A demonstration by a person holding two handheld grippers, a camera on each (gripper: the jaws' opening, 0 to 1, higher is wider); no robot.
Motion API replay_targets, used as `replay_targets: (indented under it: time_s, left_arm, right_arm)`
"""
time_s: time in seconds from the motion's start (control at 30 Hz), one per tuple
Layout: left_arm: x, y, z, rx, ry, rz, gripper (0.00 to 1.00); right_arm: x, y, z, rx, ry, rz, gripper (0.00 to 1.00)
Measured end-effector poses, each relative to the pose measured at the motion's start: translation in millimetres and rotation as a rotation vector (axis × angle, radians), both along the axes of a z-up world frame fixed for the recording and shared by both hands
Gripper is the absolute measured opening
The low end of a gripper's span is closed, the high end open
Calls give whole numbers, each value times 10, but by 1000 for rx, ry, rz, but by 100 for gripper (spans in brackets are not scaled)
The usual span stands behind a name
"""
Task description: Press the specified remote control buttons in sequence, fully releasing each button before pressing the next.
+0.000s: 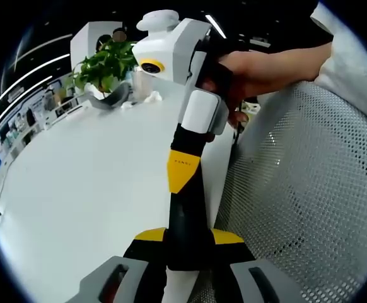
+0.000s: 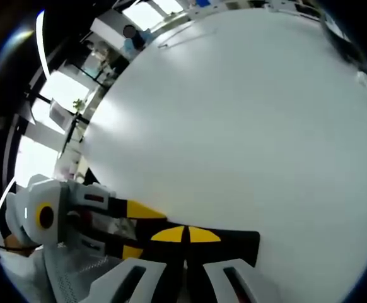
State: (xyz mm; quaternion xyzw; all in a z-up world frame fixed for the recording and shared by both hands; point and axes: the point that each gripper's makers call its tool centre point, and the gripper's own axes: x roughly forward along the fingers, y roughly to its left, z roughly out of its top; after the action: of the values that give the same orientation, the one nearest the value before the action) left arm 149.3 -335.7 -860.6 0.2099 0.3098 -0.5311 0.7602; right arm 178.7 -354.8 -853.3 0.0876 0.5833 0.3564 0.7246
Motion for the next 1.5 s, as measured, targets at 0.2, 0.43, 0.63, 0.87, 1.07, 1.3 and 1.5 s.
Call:
replay_targets:
  time_s: [0.2, 0.43, 0.63, 0.87, 1.07, 1.3, 1.5]
  left_arm:
    - [2, -1, -1, 0, 0, 0, 24]
    - [4, -1, -3, 0, 0, 0, 24]
    - [9, 1, -1, 0, 0, 0, 24]
    - [17, 2, -1, 0, 0, 0, 24]
    - [22, 2, -7, 0, 0, -1, 24]
    - [18, 0, -9, 0, 0, -1, 24]
    - [12, 0, -9, -1, 0, 0, 24]
  right_arm:
    - [6, -2, -6, 1, 0, 0, 0]
    - [5, -2, -2, 4, 3, -4, 0]
    - [10, 0, 0, 4, 3, -4, 0]
    - [15, 4, 1, 5, 4, -4, 0]
    - [22, 2, -3, 4, 2, -3, 0]
    - [14, 5, 4, -5, 5, 1, 0]
    - [19, -25, 7, -1, 35, -21, 0]
